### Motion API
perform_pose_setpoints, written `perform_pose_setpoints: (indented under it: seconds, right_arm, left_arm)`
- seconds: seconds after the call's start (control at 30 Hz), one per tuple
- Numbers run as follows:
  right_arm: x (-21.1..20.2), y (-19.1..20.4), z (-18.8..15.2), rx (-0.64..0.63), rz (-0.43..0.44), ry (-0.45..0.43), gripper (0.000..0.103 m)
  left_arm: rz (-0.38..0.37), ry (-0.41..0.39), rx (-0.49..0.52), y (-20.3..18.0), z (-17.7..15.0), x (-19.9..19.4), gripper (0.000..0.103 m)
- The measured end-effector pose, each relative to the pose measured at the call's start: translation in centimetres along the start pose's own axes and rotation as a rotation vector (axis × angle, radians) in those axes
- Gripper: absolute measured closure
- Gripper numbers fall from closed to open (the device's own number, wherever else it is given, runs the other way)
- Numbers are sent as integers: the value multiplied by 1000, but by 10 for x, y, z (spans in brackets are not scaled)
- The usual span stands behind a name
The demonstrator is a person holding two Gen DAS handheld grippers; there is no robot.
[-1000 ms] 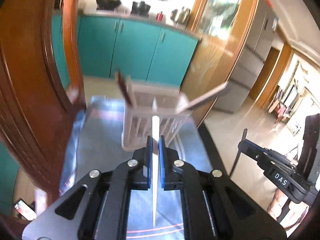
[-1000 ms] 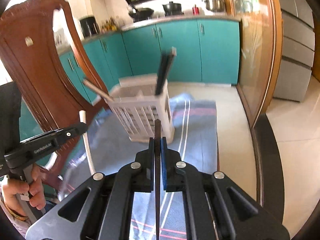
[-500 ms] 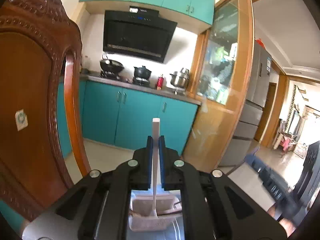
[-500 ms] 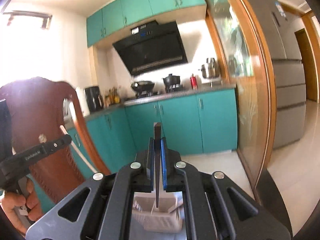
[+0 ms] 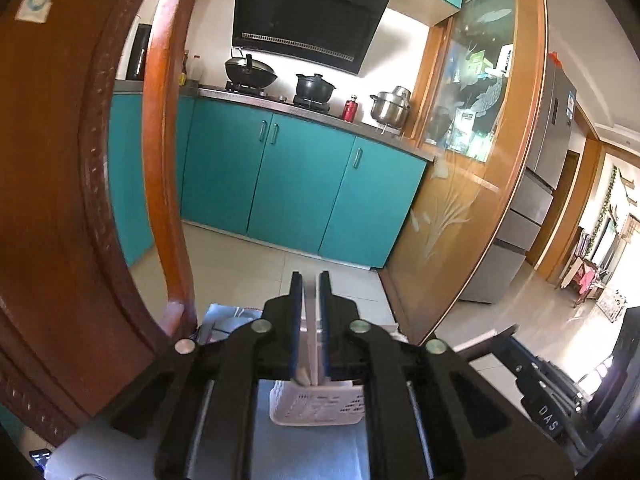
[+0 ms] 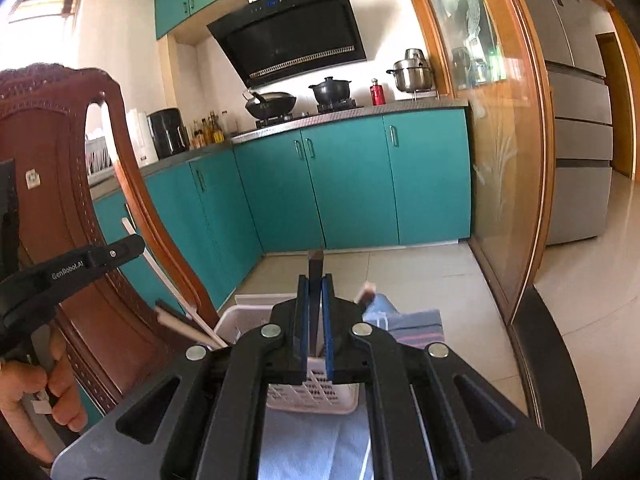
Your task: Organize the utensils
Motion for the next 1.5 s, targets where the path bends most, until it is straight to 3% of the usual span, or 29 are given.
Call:
perform_pose_setpoints:
  seconds: [0.03,0.07,0.13,0.2,0.27,0.33,0.5,0.63,0.97,1.2,1.5]
  right_arm:
    - [-4,-1,-2,-4,-5,-1,90]
    - [-9,-2,-4,-1,-7,-1,80]
    - [-28,-5,-9,26,14,-18,63]
    - [-55,-10,-17,51,32,-46,47]
    - [-79,-15,-35,47,34,-54,27]
    - [-97,-20,-58,30,10,-37,18]
    - [-143,-31,-127,21,-49,52,12]
    - [-161,-21,-157,5,-51,130,4]
    - [-212,23,-162,-184,-171,-14,3]
    - [-228,27,-163,-193,-188,-53,3]
    - [-241,26,-161,-194,-194,-80,3]
  left_arm:
    - [-4,-3,6,-1,-3,-5,75]
    - [-6,-11,7,-1,-5,-12,62]
    - [-10,-31,10,0,-15,-35,52]
    - [-8,-41,32,-3,-31,-58,29]
    - [3,-41,57,-4,-56,-81,21]
    - [35,-15,90,-6,-92,-101,16]
    - [103,54,200,-20,-181,-151,6]
    - [129,90,298,-30,-216,-171,5]
    - [129,12,250,-28,-198,-226,3]
    - [117,-56,242,-34,-186,-253,3]
    - [122,-66,252,-37,-185,-261,3]
Point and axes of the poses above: each gripper's, at about its wrist camera, not at the fingertips, and x roughly the way its jaws point, y to its left, z to its top, the point moved 9 cm from there along x, roughly the way its jaws point, and after that the axes turned 3 degrees about x, right-handed, at the moved point
